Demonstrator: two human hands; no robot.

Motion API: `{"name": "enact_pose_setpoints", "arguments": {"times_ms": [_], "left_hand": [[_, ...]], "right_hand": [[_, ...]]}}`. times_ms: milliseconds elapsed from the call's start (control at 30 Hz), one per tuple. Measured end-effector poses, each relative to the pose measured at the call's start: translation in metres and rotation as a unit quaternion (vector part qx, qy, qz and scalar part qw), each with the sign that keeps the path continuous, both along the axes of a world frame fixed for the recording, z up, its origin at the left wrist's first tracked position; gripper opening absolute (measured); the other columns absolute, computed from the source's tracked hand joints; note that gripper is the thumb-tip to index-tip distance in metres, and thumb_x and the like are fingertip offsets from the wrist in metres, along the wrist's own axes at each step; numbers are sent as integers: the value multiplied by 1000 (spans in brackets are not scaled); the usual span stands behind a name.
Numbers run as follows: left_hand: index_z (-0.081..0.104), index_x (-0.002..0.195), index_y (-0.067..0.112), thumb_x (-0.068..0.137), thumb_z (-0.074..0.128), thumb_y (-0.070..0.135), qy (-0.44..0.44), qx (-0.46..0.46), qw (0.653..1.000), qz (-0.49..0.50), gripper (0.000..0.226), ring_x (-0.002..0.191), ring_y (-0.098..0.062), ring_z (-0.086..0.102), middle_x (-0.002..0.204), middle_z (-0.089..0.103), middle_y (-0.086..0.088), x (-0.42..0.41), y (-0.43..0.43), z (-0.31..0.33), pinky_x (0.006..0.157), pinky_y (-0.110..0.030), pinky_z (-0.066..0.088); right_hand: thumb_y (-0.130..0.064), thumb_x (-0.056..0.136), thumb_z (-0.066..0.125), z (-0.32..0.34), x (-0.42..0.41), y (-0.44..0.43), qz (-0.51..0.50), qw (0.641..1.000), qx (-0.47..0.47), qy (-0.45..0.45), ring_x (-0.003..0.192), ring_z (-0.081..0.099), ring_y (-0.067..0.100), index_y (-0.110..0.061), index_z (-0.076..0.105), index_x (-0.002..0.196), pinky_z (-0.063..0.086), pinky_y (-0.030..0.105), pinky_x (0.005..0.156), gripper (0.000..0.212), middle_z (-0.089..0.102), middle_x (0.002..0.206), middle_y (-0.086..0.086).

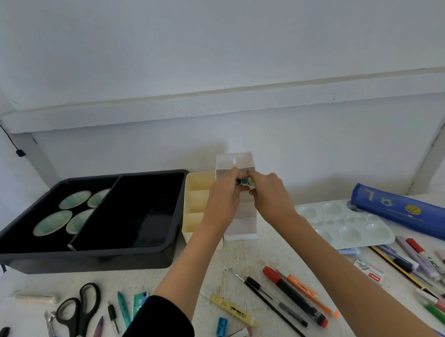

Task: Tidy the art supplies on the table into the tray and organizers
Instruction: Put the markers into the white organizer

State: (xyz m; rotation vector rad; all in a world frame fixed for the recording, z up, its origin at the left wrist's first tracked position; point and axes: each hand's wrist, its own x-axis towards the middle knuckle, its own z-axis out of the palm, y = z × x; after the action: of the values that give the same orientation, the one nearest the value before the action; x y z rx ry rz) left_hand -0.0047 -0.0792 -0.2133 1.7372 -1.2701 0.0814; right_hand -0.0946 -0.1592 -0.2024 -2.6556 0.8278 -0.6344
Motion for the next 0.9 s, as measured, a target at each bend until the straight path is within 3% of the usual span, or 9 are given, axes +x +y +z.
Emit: {"name": "enact_pose_setpoints", "arguments": {"times_ms": [267, 367, 433, 533, 600, 700, 767, 900], "left_hand": [[56, 101, 2, 88, 44, -8, -64, 52, 996, 40, 20, 85, -28, 64, 98, 67, -13, -5, 0, 3, 71, -47, 53], [55, 106, 4, 90, 46, -3, -69, 98, 992, 40, 20, 90, -27, 64, 104, 66, -14, -10, 2, 13, 76, -44, 53], [55, 118, 6, 89, 53, 0, -141, 115, 980, 80, 30, 97, -26, 61, 110, 65, -12, -17, 6, 16, 80, -35, 51], [60, 115, 4, 83, 60, -1, -238, 9, 963, 125, 32, 93, -26, 62, 106, 66, -11, -41, 26, 7, 78, -33, 49], [62, 111, 5, 89, 51, 8, -216, -31, 966, 139, 24, 90, -24, 60, 104, 66, -9, -60, 41, -10, 79, -34, 51], [64, 108, 12, 94, 51, 23, -120, 3, 989, 83, 21, 91, -18, 59, 103, 66, -1, -82, 58, -36, 81, -34, 50], [66, 105, 15, 93, 57, 22, -76, 18, 996, 43, 16, 94, -13, 60, 103, 67, 3, -96, 67, -53, 85, -28, 47], [67, 105, 16, 92, 58, 18, 0, 31, 999, 21, 15, 92, -1, 59, 101, 68, 8, -119, 82, -77, 83, -15, 44]], "right_hand": [[11, 85, 49, 3, -7, 4, 20, 1000, 6, -7, 83, 59, 29, -8, 48, 125, 51, 37, 72, 44, 62, 96, 16], [15, 82, 49, 1, -20, 13, 67, 996, 39, -45, 76, 60, 27, -14, 33, 138, 51, 41, 70, 65, 65, 94, 15], [10, 85, 50, 1, -35, 23, 71, 993, 43, -81, 80, 60, 27, -18, 25, 144, 51, 41, 71, 70, 64, 99, 12], [5, 88, 50, 0, -59, 36, 59, 986, 61, -146, 96, 58, 23, -19, 26, 144, 49, 34, 77, 66, 57, 116, 9], [2, 88, 51, -7, -70, 39, 52, 983, 77, -159, 92, 58, 18, -18, 34, 139, 49, 30, 78, 57, 57, 118, 7], [-2, 89, 55, -27, -82, 38, 31, 981, 124, -143, 73, 57, 7, -15, 52, 124, 51, 23, 74, 38, 63, 104, 2], [-1, 88, 55, -39, -90, 41, 26, 978, 163, -131, 66, 56, 0, -13, 61, 114, 47, 10, 66, 29, 65, 95, 1], [4, 87, 52, -63, -106, 54, 42, 971, 209, -110, 67, 57, -3, -13, 68, 102, 45, 5, 64, 27, 68, 90, 0]]}}
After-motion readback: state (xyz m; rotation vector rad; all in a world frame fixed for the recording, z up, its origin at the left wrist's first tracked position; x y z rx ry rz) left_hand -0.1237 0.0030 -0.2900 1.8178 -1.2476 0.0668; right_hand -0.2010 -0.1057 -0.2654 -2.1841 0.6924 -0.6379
